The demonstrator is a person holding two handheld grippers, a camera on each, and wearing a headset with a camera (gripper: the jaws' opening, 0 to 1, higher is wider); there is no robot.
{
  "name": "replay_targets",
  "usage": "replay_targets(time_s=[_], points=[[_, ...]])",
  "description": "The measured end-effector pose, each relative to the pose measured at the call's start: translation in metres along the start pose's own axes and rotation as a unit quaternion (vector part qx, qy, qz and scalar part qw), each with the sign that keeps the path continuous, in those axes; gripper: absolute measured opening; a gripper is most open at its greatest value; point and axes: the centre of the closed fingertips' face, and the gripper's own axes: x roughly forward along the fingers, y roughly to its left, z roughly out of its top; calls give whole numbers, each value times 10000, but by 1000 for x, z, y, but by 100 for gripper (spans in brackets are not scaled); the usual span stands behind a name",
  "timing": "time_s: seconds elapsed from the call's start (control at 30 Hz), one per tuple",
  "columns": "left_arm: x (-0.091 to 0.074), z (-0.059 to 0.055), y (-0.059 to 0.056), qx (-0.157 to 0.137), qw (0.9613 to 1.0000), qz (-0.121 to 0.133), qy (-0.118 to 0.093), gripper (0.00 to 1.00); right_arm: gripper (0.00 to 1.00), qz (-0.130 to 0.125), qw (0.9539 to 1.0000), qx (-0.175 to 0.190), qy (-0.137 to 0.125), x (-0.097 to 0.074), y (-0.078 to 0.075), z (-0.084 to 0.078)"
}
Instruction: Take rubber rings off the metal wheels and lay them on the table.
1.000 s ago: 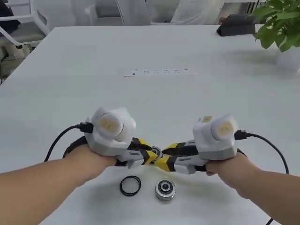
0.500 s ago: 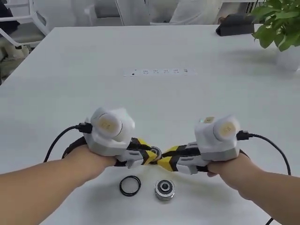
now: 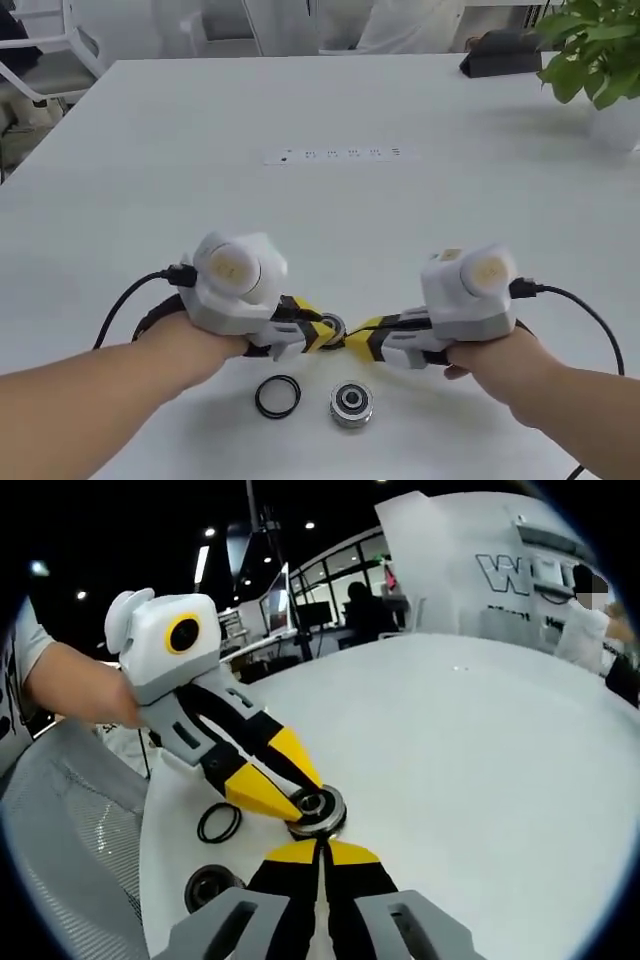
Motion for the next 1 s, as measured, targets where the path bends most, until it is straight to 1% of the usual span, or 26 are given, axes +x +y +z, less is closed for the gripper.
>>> replay_targets(time_s=[0.03,0.07,0.2,0.33,0.47,0.5,0.57,0.7,0.73,0.77,0.83,0.9,1.0], points=[[0,0,0,-4,10000,1,-1,7,0,-20,10000,32,-50,0,-1,2],[0,0,0,-9,10000,3,-1,7,0,-18,9999,160,-39,-1,-2,1],[0,0,-1,-43,10000,14,-2,7,0,-70,9991,413,-117,-2,-6,2],[0,1,-1,-101,9999,18,-16,7,0,-146,9959,854,-269,-3,-12,6],[1,1,-4,-125,9999,29,-24,7,0,-156,9940,1038,-304,-4,-13,5],[1,1,-4,-126,9999,33,-29,7,0,-125,9910,1259,-432,-4,-12,9],[1,1,-4,-128,9999,50,-33,7,0,-52,9882,1436,-536,-6,-13,11],[1,2,-4,-71,10000,45,-10,6,0,-17,9889,1374,-561,-6,-10,12],[1,2,-4,-45,10000,42,-4,6,0,42,9877,1445,-590,-6,-9,14],[2,2,-4,-21,10000,44,1,6,0,12,9879,1440,-578,-6,-10,13],[2,2,-4,1,10000,58,12,7,0,47,9873,1481,-573,-6,-9,13],[2,2,-4,9,10000,68,15,6,0,71,9856,1575,-610,-6,-8,13],[2,2,-4,8,10000,73,-1,6,0,104,9848,1614,-628,-7,-7,14]])
